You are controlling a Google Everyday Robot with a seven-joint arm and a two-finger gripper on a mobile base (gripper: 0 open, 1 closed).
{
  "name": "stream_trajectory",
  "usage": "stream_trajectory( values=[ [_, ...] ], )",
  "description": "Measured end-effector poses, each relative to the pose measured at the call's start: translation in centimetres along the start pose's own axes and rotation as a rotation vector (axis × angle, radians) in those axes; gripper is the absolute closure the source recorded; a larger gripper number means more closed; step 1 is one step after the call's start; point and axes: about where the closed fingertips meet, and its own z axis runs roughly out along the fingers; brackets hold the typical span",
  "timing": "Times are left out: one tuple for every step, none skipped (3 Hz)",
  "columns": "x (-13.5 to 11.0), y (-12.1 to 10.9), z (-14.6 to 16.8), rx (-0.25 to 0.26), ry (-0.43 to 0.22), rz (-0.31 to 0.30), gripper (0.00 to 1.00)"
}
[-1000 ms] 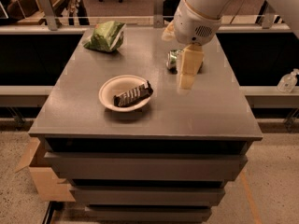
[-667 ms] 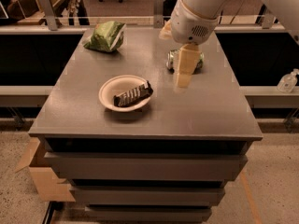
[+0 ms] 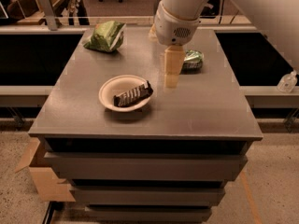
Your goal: Pick rxbar chocolate from paper bowl and place on counter
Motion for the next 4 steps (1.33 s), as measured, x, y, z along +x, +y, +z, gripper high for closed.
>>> stream_trajectory(
  values=[
    [-0.8, -0.2, 1.7, -0.024, 0.027, -0.014, 0.0],
    [-2.0, -0.2, 3.4, -0.042, 0.044, -0.039, 0.0],
    [-2.3, 0.0, 5.3, -0.062, 0.063, -0.066, 0.0],
    [-2.2, 0.2, 6.7, -0.072, 0.083, -0.085, 0.0]
  ],
)
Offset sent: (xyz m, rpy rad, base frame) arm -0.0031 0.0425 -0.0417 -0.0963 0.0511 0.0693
